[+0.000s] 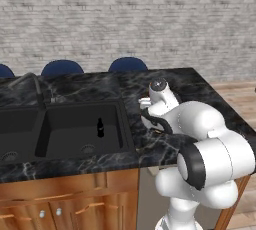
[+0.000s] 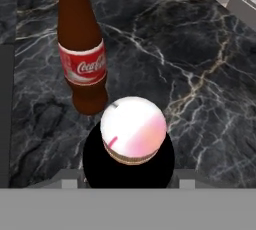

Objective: Place the large bottle from the dining counter next to the other large bottle outside the sink, and place the small bottle from the dining counter next to the other small bottle inside the sink.

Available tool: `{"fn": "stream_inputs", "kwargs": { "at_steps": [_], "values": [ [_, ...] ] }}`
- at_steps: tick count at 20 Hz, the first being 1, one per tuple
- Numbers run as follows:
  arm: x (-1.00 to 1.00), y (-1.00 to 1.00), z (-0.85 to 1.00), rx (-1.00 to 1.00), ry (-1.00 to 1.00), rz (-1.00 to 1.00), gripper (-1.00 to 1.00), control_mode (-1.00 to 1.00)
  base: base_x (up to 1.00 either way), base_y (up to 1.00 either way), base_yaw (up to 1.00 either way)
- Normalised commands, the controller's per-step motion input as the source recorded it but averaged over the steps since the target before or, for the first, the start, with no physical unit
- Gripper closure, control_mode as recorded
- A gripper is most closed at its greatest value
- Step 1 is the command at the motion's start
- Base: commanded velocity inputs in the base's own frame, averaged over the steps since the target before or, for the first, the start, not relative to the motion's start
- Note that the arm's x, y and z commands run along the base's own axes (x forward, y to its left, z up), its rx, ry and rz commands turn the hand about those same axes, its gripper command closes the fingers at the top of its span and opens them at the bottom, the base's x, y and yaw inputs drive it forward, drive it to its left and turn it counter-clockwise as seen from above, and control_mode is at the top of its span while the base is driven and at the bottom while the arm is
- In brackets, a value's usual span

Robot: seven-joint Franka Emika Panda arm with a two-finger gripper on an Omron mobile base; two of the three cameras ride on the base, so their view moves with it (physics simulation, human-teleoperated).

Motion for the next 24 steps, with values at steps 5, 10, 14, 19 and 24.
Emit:
{"fn": "stream_inputs", "kwargs": {
  "at_steps": [5, 10, 14, 19, 24],
  "values": [
    [0.15, 0.16, 0.00, 0.00, 0.00, -0.08, 1.00, -1.00, 0.00, 0.00, 0.00],
    [0.14, 0.20, 0.00, 0.00, 0.00, -0.08, 1.00, -1.00, 0.00, 0.00, 0.00],
    [0.16, 0.19, 0.00, 0.00, 0.00, -0.08, 1.00, -1.00, 0.00, 0.00, 0.00],
    [0.16, 0.16, 0.00, 0.00, 0.00, -0.08, 1.00, -1.00, 0.00, 0.00, 0.00],
    [0.17, 0.12, -0.02, 0.00, 0.00, -0.09, 1.00, -1.00, 0.00, 0.00, 0.00]
  ]
}}
